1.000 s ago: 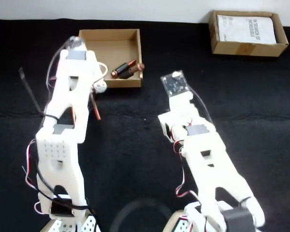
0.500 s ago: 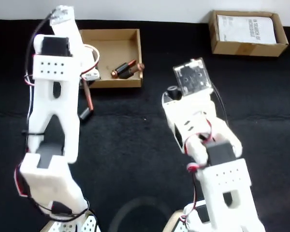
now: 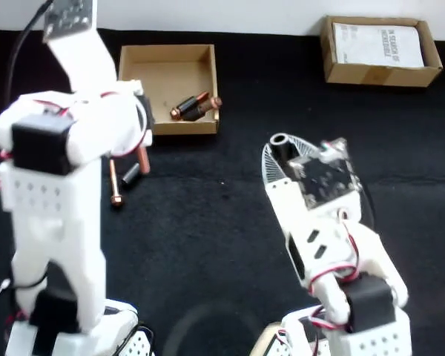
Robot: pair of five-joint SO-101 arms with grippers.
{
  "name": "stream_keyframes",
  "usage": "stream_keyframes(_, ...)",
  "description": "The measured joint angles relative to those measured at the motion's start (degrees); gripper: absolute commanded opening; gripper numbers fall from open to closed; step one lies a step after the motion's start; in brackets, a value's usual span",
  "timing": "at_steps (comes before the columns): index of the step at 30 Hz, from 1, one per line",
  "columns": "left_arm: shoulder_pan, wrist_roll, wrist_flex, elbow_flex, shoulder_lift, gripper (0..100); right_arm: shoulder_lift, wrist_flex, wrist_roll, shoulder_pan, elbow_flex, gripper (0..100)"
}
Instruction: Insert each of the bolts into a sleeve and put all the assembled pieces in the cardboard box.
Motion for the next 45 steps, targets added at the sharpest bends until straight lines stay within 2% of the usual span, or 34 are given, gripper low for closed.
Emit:
stream_keyframes(8, 0.00, 0.00, -0.18, 18.37, -19.16, 1, -4.66, 0.26, -18.90, 0.00, 0.00, 0.8)
stream_keyframes(14, 0.00, 0.00, -7.03, 31.91, -30.33, 1, -5.01, 0.26, -28.48, -4.13, 4.75, 0.8)
stream_keyframes(22, 0.00, 0.18, -20.92, 53.36, -44.48, 1, -5.01, 0.26, -29.36, -8.62, 8.00, 0.8)
stream_keyframes(29, 0.09, 0.18, -40.53, 71.12, -58.02, 1, -5.01, 0.26, -29.10, -9.14, 12.75, 0.8)
stream_keyframes(34, 0.09, 0.18, -51.16, 76.48, -68.04, 1, -5.01, 0.26, -25.14, -9.14, 16.62, 0.8)
stream_keyframes(37, 0.09, -2.81, -54.51, 76.84, -72.70, 1, -5.01, -1.85, -24.70, -9.14, 18.29, 0.8)
stream_keyframes(41, 0.18, -7.56, -56.62, 78.59, -74.11, 1, -5.01, -7.12, -24.62, -9.32, 21.19, 0.8)
stream_keyframes(45, 0.18, -8.62, -64.18, 87.30, -73.58, 1, -5.01, -13.89, -21.63, -11.96, 25.23, 0.8)
